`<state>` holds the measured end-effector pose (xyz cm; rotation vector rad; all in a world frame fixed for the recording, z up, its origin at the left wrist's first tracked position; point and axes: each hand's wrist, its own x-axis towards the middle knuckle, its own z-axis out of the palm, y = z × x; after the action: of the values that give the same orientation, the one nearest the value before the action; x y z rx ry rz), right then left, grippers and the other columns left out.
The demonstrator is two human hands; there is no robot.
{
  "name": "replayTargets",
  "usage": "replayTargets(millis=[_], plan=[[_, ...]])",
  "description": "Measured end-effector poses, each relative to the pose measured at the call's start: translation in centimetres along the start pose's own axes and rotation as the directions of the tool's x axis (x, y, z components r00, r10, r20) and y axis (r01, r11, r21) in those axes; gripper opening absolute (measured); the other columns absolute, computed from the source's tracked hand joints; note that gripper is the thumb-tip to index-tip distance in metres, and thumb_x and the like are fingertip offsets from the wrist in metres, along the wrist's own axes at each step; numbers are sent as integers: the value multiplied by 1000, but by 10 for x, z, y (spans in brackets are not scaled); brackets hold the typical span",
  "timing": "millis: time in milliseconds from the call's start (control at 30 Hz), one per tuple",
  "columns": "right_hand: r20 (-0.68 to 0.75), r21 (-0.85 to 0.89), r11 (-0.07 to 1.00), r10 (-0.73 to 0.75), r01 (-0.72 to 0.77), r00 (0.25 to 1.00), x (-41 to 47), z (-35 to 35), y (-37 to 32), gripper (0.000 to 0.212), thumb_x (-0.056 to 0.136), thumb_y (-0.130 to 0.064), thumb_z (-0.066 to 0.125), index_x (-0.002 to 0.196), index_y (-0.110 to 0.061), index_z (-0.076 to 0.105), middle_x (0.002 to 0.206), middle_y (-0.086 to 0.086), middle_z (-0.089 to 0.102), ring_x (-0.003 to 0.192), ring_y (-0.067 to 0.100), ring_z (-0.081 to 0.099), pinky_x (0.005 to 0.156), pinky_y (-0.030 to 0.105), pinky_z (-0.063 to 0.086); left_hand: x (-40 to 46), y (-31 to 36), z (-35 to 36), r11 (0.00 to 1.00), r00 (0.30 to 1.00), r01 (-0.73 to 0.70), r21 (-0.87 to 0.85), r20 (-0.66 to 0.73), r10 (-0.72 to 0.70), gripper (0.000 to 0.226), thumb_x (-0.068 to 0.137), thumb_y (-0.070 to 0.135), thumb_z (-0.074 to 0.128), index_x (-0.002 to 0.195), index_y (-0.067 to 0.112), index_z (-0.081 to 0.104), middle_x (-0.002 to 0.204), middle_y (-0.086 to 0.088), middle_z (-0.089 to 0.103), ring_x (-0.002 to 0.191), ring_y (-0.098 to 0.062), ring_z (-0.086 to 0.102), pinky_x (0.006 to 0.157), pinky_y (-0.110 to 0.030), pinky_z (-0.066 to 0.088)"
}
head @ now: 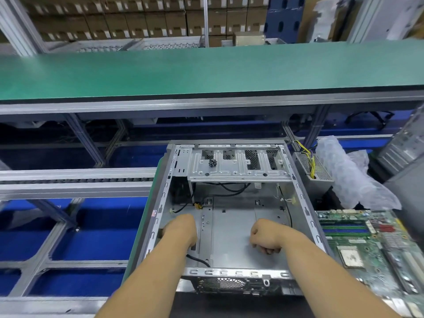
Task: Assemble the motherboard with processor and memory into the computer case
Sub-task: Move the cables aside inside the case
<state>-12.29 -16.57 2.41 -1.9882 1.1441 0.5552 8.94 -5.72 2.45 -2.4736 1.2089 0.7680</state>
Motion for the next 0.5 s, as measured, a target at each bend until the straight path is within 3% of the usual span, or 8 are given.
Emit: replayTargets(millis=[67,167,267,333,433,500], plan=[[-7,6,1000,-7,7,1000,0,0,1,23,93,-17,49,77,-11,64,59,2,61,43,14,49,42,19,40,-2,2,0,999,999,-37,-7,-39,36,20,84,-3,48,98,10,56,77,-5,56,76,-27,60,66,-32,49],[-21,-14,999,-32,31,999,-2,-1,-1,34,94,-26,55,63,-13,61,54,0,59,46,17,51,47,22,42,-3,1,1,996,999,-43,82,-21,45,19,84,7,50,99,14,59,77,-1,55,86,-25,64,73,-34,48],[-76,-41,997,-64,61,995,-3,-2,-2,40,83,-13,55,48,-19,38,40,-7,32,45,19,28,47,25,21,-7,-3,2,978,995,-20,209,100,-1,12,83,15,58,94,19,57,78,2,56,85,-22,60,74,-33,43],[-70,-44,995,-90,87,993,-5,-3,-3,41,78,-7,52,50,-21,25,41,-8,16,47,18,16,50,28,11,-8,-5,4,962,982,-30,270,190,-23,10,80,14,60,86,20,55,80,3,58,84,-21,60,75,-33,43],[-17,-76,992,-98,97,995,-6,-1,-2,38,77,-7,53,50,-19,30,38,-7,29,41,16,22,46,22,15,-6,-6,7,959,974,-36,281,224,-29,10,78,15,58,85,20,53,84,2,59,84,-22,59,76,-34,43],[-6,-67,994,-90,89,996,-5,0,-3,38,81,-9,55,52,-18,31,37,-6,31,38,15,23,44,21,17,-2,-5,8,977,995,-65,205,92,47,5,84,18,54,88,19,52,94,1,62,83,-22,56,74,-34,43]])
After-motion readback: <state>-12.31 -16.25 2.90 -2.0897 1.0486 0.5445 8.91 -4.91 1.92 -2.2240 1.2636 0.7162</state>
